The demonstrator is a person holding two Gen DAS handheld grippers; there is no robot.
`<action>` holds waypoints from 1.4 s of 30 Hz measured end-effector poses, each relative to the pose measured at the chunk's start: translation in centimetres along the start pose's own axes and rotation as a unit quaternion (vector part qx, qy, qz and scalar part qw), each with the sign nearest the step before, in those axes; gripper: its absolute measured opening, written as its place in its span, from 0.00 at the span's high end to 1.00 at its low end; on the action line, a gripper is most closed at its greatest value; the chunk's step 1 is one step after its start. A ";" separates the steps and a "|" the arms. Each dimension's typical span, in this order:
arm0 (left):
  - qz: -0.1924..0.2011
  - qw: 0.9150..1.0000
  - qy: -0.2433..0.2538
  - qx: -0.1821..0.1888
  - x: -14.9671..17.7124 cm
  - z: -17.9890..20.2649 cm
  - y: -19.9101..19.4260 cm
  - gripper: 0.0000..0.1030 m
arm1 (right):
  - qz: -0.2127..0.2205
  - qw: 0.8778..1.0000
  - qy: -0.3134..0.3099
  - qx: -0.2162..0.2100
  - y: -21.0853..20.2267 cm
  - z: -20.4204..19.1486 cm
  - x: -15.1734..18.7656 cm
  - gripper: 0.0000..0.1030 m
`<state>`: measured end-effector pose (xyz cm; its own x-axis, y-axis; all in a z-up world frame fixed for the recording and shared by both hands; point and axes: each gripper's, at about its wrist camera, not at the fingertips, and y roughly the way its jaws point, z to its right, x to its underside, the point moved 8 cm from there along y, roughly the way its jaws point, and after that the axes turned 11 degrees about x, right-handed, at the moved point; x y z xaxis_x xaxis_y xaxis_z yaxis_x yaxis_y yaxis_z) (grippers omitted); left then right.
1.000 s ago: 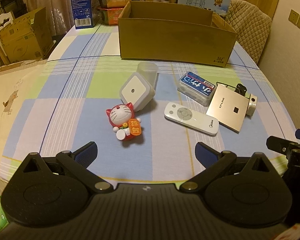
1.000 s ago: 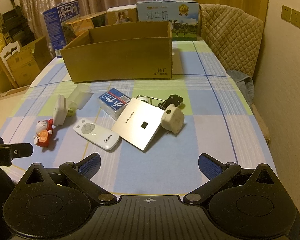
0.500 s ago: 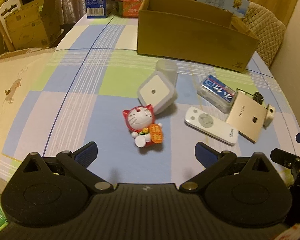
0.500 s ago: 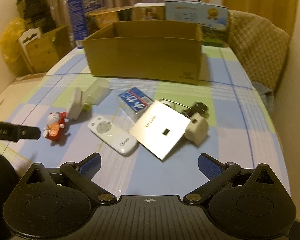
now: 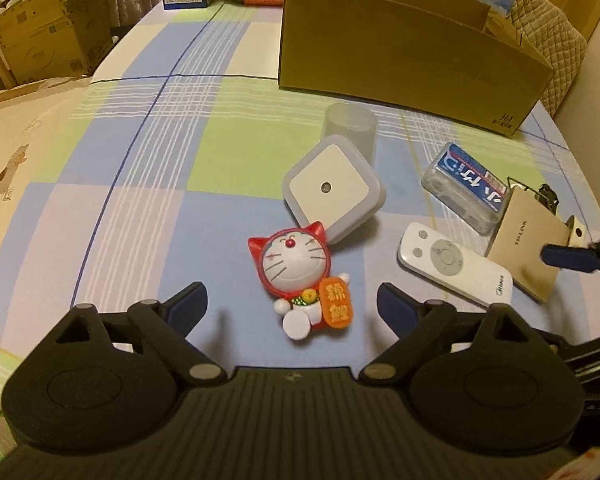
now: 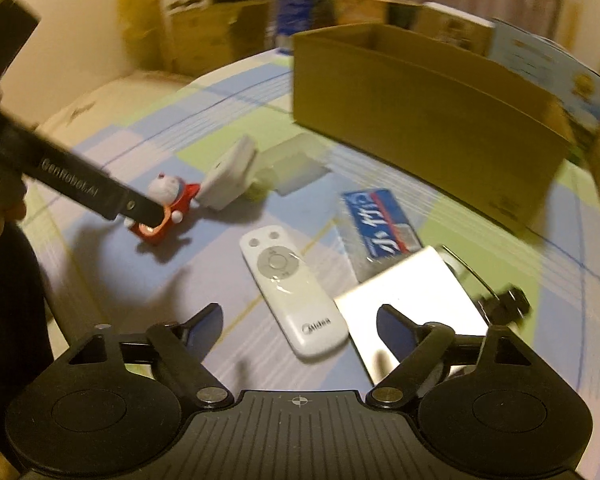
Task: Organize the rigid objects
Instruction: 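Grasp the red Doraemon figurine with the left gripper while the right gripper grasps the white remote, then carry the figurine into the cardboard box with the left gripper while the right carries the remote there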
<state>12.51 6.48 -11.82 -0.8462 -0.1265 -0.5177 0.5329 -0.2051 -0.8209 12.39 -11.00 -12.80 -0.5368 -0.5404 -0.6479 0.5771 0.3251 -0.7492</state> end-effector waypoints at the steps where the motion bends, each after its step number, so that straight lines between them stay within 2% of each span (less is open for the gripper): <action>1: -0.005 1.000 -0.001 0.002 0.0 -0.1 0.3 0.14 | -0.001 1.000 -0.009 -0.004 0.5 -0.2 -0.1 0.28; 6: -0.024 1.000 -0.008 0.014 -0.4 -0.3 1.6 0.22 | -0.018 0.999 -0.042 -0.018 3.2 -1.0 -0.3 0.38; 8: -0.036 0.999 -0.011 0.019 -0.4 -0.3 2.1 0.28 | -0.025 0.998 -0.046 -0.023 3.9 -1.2 -0.2 0.41; 11: -0.045 0.999 -0.010 0.021 -0.6 -0.4 2.8 0.39 | -0.024 0.998 -0.052 -0.026 4.5 -1.4 -0.3 0.42; 13: -0.048 0.999 -0.013 0.021 -0.8 -0.6 3.1 0.40 | -0.025 0.998 -0.057 -0.025 4.9 -1.5 -0.4 0.42; 15: -0.055 0.998 -0.014 0.025 -0.8 -0.6 3.3 0.46 | -0.028 0.998 -0.057 -0.027 5.1 -1.4 -0.4 0.44; 18: -0.061 0.998 -0.008 0.026 -1.0 -0.7 3.5 0.47 | -0.028 0.998 -0.055 -0.029 5.2 -1.4 -0.5 0.50; 20: -0.066 0.997 -0.005 0.030 -1.0 -0.8 3.5 0.47 | -0.029 0.998 -0.054 -0.028 5.1 -1.4 -0.5 0.62; 21: -0.068 0.997 -0.002 0.032 -1.0 -0.8 3.5 0.47 | -0.031 0.998 -0.051 -0.031 5.1 -1.4 -0.5 0.63; 28: -0.074 0.997 0.003 0.037 -1.0 -0.8 3.6 0.48 | -0.043 0.998 -0.023 -0.037 5.5 -1.4 -0.8 0.63; 42: -0.068 0.997 -0.015 0.032 -1.0 -1.6 2.7 0.51 | -0.043 0.999 0.021 -0.005 4.5 -1.8 -0.7 0.64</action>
<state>14.79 7.62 -13.97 -0.9109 -0.1226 -0.3940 0.4126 -0.2842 -0.8654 14.26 -7.76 -16.01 -0.6089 -0.5337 -0.5869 0.5218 0.2877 -0.8031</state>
